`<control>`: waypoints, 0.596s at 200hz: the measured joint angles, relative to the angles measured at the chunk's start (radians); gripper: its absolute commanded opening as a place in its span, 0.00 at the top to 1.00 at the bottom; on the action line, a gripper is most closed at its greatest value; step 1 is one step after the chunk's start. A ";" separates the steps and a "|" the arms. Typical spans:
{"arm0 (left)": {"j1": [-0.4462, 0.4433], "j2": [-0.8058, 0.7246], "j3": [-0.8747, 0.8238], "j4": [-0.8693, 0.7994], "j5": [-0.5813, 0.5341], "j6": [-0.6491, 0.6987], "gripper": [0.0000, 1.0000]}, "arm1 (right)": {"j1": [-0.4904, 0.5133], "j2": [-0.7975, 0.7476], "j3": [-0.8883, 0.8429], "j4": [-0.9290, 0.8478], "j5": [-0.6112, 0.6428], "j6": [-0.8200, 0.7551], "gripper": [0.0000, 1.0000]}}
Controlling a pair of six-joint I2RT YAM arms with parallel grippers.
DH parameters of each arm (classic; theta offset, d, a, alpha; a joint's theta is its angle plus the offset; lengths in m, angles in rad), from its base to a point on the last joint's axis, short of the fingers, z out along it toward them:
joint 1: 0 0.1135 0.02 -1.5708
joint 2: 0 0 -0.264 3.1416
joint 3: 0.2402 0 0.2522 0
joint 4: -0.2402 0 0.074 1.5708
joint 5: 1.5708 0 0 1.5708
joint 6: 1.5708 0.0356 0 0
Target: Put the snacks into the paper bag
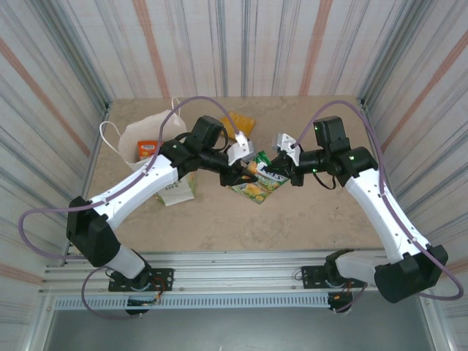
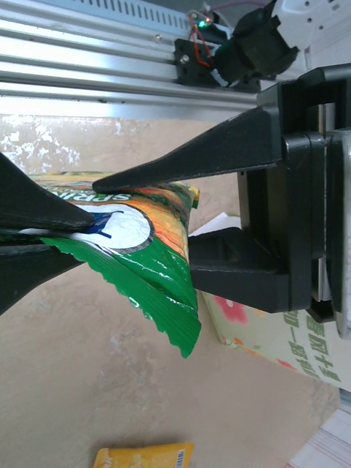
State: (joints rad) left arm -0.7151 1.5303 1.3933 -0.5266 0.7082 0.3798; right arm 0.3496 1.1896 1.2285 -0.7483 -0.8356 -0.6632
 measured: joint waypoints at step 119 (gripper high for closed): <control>0.107 -0.094 0.109 -0.153 -0.190 -0.226 0.93 | 0.006 -0.143 -0.190 0.371 0.241 0.407 0.48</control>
State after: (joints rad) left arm -0.6083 1.4364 1.5028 -0.6800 0.5179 0.1535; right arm 0.3561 1.0466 1.0386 -0.3771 -0.5941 -0.2558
